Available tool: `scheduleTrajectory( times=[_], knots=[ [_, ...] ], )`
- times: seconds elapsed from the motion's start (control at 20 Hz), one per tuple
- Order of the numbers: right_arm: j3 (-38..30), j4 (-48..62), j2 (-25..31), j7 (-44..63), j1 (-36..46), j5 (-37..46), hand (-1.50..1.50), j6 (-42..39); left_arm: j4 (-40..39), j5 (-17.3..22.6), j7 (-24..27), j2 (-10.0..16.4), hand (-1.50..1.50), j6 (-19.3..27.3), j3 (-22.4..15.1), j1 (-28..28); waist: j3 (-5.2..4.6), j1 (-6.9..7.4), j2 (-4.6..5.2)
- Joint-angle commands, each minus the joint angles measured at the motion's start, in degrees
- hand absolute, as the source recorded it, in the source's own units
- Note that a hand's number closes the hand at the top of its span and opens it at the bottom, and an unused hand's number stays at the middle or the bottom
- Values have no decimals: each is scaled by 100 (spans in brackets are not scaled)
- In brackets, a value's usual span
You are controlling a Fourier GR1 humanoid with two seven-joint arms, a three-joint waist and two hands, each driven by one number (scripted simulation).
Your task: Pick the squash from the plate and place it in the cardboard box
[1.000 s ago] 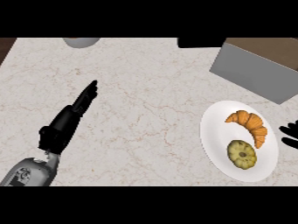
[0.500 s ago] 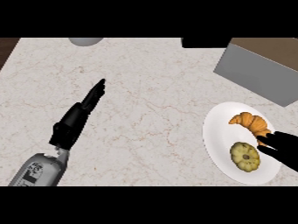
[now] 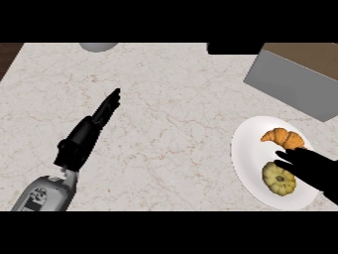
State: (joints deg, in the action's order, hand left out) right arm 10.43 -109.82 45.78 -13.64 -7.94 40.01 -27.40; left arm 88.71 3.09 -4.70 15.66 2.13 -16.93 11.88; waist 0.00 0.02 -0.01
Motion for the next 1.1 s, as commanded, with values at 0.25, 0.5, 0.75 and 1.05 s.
scheduleTrajectory(
  times=[0.25,0.5,0.75,1.05],
  knots=[
    [83,1218,-713,-790,415,847,-150,422,-168,-273,139,-131,0,-385,365,29,1,1,3],
    [6,1004,-1004,-656,442,1221,-150,170,-412,-367,312,-371,0,-510,645,-4,0,-12,-1],
    [-108,1171,-1048,-1014,323,1534,-150,199,-505,-642,326,-551,0,-618,610,25,0,-17,-1],
    [27,1911,-1352,-999,798,2036,-150,172,-13,-530,-134,-517,0,-808,861,-18,1,8,0]
  ],
)
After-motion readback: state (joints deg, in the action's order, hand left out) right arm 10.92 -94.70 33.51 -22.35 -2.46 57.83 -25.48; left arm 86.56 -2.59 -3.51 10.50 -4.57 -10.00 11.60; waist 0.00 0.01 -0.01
